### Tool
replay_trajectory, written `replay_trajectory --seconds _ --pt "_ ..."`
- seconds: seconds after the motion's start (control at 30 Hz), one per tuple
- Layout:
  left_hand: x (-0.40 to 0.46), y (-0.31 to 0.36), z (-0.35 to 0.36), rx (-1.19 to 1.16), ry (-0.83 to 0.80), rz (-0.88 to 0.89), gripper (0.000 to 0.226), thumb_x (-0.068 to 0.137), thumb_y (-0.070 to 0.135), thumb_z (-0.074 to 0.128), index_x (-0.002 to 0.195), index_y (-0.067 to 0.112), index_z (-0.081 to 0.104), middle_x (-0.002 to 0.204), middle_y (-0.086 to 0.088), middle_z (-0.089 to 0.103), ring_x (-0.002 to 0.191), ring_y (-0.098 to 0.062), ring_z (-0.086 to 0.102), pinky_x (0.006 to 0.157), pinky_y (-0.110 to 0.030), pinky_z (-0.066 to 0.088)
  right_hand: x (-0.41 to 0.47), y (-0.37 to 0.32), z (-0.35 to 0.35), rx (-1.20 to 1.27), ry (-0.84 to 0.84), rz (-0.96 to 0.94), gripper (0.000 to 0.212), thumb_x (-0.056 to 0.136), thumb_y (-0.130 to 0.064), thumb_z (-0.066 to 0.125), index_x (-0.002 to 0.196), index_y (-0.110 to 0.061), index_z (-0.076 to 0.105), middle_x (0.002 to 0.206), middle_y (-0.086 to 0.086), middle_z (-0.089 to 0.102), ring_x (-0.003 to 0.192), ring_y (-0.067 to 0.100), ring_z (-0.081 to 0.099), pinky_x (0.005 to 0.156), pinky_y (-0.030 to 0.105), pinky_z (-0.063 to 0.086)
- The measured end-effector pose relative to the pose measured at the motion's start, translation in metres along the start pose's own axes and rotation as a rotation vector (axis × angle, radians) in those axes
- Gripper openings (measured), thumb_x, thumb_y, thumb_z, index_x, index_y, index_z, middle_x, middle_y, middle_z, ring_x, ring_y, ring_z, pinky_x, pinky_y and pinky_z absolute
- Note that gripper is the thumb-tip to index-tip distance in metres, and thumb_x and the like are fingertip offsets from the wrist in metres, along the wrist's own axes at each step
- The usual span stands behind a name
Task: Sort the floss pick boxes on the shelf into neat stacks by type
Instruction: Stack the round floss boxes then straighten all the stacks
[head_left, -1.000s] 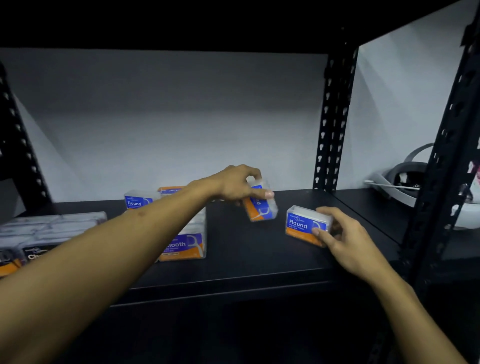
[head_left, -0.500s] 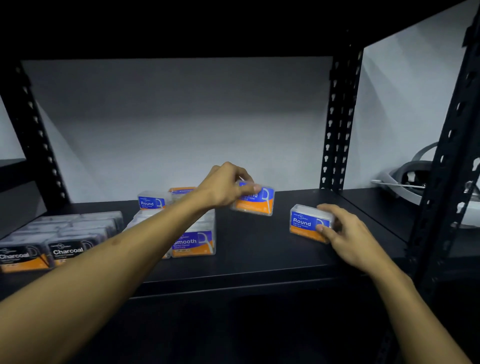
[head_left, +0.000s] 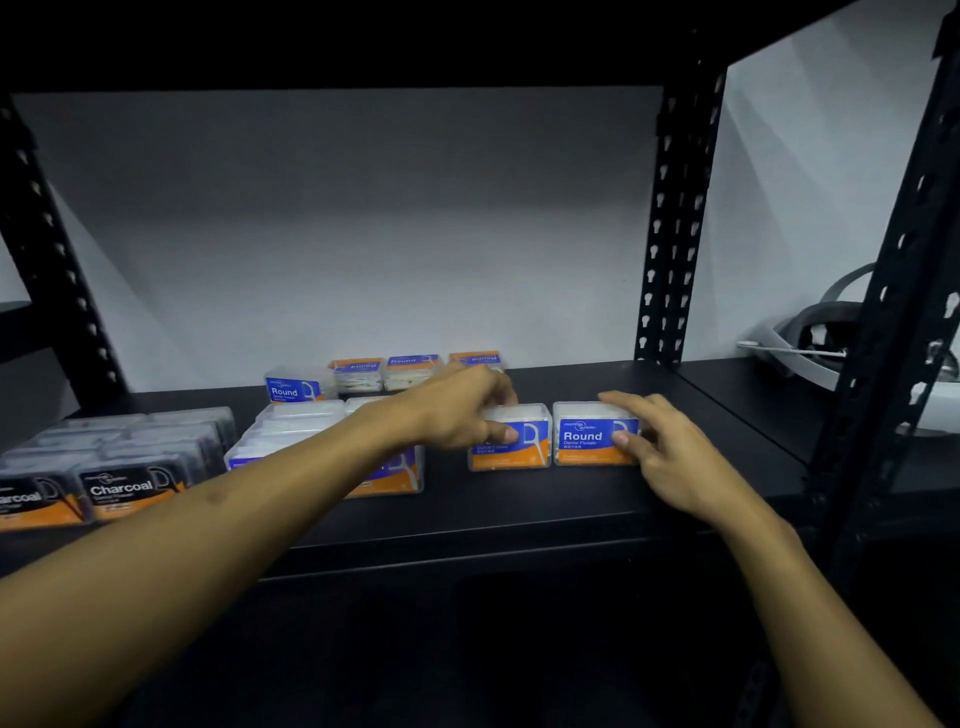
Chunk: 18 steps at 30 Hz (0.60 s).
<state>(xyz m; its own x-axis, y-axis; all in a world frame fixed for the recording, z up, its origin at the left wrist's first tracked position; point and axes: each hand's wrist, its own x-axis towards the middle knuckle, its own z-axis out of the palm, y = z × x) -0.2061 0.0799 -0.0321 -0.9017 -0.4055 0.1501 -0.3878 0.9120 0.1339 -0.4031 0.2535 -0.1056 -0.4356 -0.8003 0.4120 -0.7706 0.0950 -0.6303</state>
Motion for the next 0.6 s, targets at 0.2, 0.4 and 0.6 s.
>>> replay_trajectory --seconds 0.2,0.4,0.6 --pt "0.001 0.003 -0.004 0.041 -0.047 0.007 0.047 0.084 0.05 0.072 0.118 0.019 0.064 0.11 0.003 0.068 0.098 -0.015 0.061 0.082 -0.028 0.049 0.003 0.003 0.002 0.05 -0.033 -0.017 0.044 0.099 -0.016 0.059 0.14 -0.03 0.053 0.113 -0.002 0.054 0.107 0.015 0.056 0.094 0.029 0.048" --pt "0.007 0.017 0.004 0.024 -0.03 0.087 0.063 0.082 0.061 0.068 0.129 0.02 0.058 0.126 0.002 0.065 0.112 -0.018 0.06 0.097 -0.037 0.048 0.001 -0.003 0.008 0.034 -0.018 -0.029 0.051 0.095 -0.021 0.065 0.142 -0.029 0.049 0.11 -0.003 0.052 0.097 0.009 0.056 0.085 0.019 0.044" --pt "0.011 0.018 0.017 0.015 -0.009 0.083 0.06 0.086 0.061 0.063 0.129 0.02 0.062 0.127 -0.003 0.066 0.115 -0.024 0.057 0.096 -0.039 0.047 0.0 -0.005 0.008 0.043 -0.029 -0.048 0.048 0.095 -0.019 0.065 0.14 -0.027 0.052 0.114 -0.001 0.053 0.104 0.013 0.057 0.089 0.024 0.047"
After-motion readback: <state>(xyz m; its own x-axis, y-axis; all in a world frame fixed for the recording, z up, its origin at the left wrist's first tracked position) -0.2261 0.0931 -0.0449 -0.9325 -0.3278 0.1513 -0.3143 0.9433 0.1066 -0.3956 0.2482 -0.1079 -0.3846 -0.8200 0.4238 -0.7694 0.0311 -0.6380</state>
